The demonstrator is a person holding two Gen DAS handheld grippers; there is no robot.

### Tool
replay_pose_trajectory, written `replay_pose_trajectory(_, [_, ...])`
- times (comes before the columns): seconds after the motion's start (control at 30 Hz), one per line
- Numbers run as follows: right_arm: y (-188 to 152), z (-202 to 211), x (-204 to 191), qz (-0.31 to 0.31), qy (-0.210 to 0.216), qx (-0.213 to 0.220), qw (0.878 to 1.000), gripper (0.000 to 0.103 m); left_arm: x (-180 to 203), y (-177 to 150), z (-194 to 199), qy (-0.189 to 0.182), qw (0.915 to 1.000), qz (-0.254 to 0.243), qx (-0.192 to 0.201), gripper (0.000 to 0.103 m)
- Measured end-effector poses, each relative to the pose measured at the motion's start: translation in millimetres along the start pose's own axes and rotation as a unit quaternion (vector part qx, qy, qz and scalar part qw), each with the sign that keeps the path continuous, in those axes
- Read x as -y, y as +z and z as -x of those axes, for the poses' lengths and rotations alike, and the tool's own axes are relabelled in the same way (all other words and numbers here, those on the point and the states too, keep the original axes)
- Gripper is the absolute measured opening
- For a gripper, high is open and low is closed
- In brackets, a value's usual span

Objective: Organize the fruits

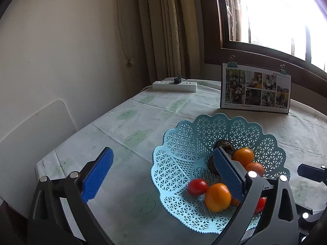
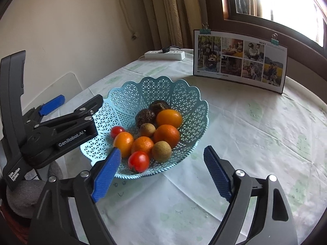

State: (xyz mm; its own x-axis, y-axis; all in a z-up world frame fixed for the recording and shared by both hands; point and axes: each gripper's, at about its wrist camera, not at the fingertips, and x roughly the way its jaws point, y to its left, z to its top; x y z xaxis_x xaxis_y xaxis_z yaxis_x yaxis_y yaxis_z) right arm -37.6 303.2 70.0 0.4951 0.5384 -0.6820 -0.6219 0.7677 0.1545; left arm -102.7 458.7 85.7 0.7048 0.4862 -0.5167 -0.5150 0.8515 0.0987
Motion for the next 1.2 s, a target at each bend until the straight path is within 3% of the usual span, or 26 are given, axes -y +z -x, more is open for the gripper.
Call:
replay_pose_trajectory(0.23, [-4,8,-4,0.032,-0.038,0.024,0.998,0.096,-2,-5,11,0.031,0.9993,-0.015,0.012,0.1])
replay_pose_trajectory(0.53, [-4,10,-3,0.044,-0.087,0.038,0.995,0.098,-4,-11,21,0.072,0.9962,-0.039,0.03,0.1])
replay_pose_trajectory(0.87, [-8,7,-11,0.063,-0.085,0.03,0.994,0.098,-11,-19,28,0.115,0.9905,-0.062,0.043,0.1])
replay_pose_trajectory(1.2, [-11,6,-16,0.077,-0.083,0.026,0.993,0.098,-1,-24,28,0.104,0.9905,-0.083,0.036,0.1])
